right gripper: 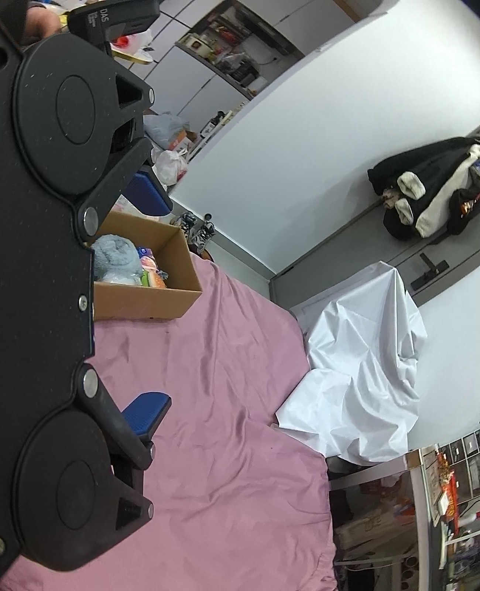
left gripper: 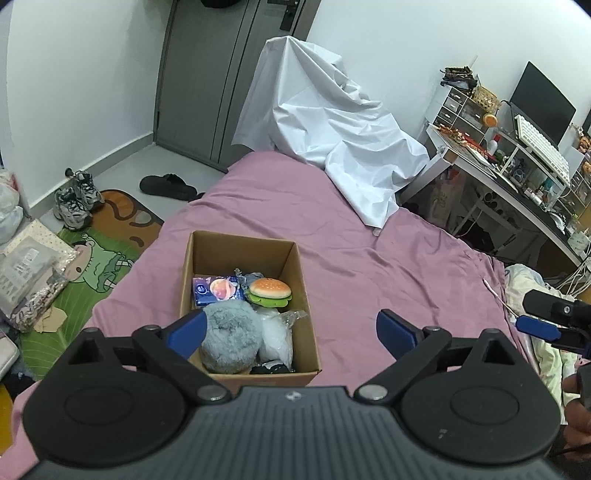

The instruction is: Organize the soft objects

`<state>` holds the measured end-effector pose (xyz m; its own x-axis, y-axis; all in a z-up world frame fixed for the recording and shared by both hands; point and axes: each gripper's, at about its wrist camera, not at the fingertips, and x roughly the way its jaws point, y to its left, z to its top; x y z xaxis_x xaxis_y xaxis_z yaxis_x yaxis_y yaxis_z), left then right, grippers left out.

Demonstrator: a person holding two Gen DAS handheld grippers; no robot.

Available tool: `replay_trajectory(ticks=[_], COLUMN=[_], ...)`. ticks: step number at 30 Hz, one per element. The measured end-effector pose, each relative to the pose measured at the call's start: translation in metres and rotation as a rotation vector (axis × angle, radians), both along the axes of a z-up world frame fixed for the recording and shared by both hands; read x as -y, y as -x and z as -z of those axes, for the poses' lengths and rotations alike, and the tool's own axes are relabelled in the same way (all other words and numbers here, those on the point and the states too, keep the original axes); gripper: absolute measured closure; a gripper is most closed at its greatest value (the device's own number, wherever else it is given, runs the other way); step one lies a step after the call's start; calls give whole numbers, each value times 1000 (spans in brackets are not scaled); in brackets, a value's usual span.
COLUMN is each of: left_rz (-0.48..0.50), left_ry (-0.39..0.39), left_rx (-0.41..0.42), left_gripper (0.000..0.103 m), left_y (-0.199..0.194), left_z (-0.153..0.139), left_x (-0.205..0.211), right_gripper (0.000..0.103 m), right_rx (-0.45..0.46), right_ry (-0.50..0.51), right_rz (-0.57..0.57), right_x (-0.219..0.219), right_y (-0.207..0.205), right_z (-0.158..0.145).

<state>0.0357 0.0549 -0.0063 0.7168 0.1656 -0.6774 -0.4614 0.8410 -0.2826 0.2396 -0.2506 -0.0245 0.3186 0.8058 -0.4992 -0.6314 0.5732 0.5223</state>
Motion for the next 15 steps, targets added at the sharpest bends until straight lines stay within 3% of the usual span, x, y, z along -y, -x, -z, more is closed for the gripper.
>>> replay_trajectory(ticks=[15], left_rz=[36], left_ry=[0], left_rx=[27], left_gripper=[5], left_y=[23], left_z=[-31], left_x=[35], right_gripper=[0], right_rx=[80], right_ry=[47], right_rz=[-68], right_x=[23], right_y=[20], right_z=[-25])
